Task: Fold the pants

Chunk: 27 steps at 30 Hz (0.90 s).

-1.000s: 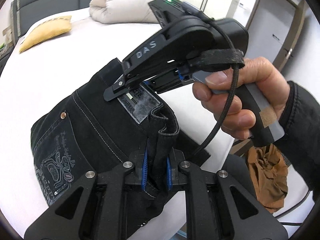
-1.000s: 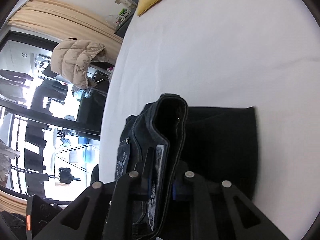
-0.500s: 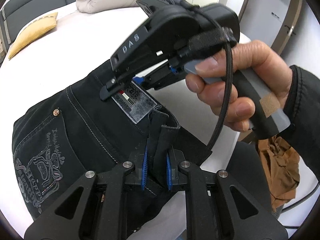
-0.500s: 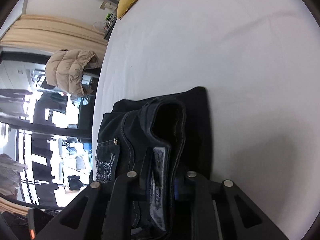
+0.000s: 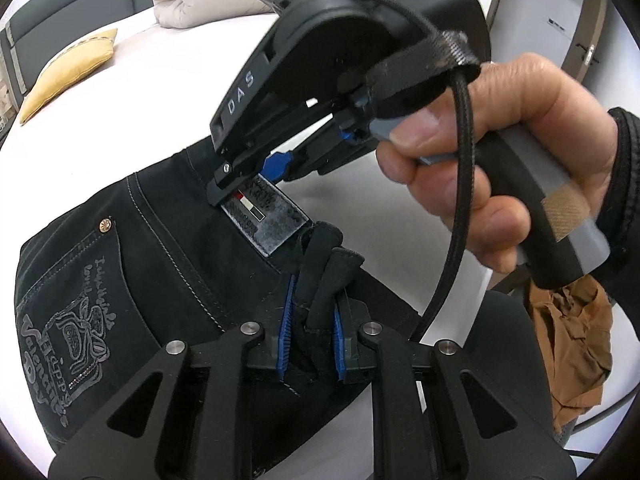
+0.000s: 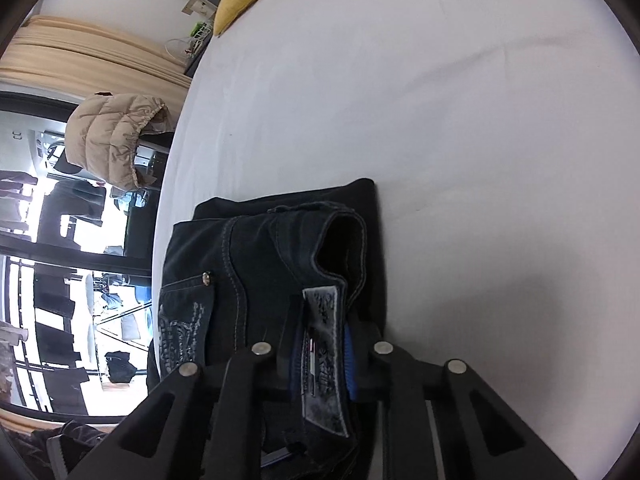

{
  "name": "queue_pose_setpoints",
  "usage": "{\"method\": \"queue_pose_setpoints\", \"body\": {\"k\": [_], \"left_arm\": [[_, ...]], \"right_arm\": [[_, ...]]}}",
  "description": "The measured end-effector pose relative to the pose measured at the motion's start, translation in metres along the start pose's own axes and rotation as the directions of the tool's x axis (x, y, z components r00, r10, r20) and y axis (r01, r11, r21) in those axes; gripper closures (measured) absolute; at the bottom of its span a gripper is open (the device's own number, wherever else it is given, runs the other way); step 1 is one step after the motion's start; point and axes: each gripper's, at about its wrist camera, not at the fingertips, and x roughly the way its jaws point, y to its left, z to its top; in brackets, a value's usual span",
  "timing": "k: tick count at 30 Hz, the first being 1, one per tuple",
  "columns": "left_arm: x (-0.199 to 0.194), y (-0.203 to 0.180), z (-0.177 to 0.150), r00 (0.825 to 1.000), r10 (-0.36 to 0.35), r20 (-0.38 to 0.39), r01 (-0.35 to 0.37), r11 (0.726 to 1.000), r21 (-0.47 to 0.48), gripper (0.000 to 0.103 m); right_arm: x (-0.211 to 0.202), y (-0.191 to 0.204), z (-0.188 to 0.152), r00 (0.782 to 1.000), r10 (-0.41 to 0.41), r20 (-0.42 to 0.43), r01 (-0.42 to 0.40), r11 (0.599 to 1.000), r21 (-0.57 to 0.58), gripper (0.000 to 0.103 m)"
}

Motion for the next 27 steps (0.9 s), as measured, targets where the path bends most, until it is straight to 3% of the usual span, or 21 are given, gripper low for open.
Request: {"method": "queue_pose_setpoints", "body": {"k": [10, 12, 14, 17, 19, 23, 27], "left_arm": [[0.000, 0.002, 0.000, 1.000, 0.001, 0.008, -0.001, 1.000, -0.001, 0.089], [0.000, 0.006, 0.000, 1.000, -0.014, 0.010, 0.014, 1.000, -0.013, 0.087], [-0.008, 0.019, 0.001, 0.997, -0.078, 0.018, 0.079, 0.994, -0.071, 0.086], [-0.040, 0.048, -0.003, 0.977, -0.208, 0.053, 0.214, 0.957, -0.196, 0.083], [-0.066, 0.063, -0.011, 0.968, -0.233, 0.093, 0.248, 0.944, -0.219, 0.083], [-0.097, 0.112, -0.025, 0.930, -0.336, 0.151, 0.367, 0.877, -0.310, 0.083], [-0.107, 0.183, -0.025, 0.916, -0.318, 0.245, 0.391, 0.843, -0.368, 0.083]], "right_arm": [[-0.004, -0.001, -0.002, 0.999, -0.040, 0.011, 0.041, 0.999, -0.035, 0.087], [0.001, -0.010, -0.003, 1.000, -0.019, 0.016, 0.019, 0.999, -0.033, 0.090], [0.000, -0.021, -0.006, 0.999, 0.041, 0.033, -0.040, 0.999, -0.016, 0.089], [-0.006, -0.029, -0.010, 0.992, 0.111, 0.056, -0.111, 0.994, 0.004, 0.086], [-0.012, -0.030, -0.014, 0.989, 0.126, 0.074, -0.127, 0.992, 0.014, 0.081], [-0.038, -0.025, -0.022, 0.991, 0.062, 0.120, -0.065, 0.998, 0.023, 0.079], [-0.068, -0.014, -0.021, 0.985, 0.063, 0.160, -0.064, 0.998, 0.002, 0.089]]}}
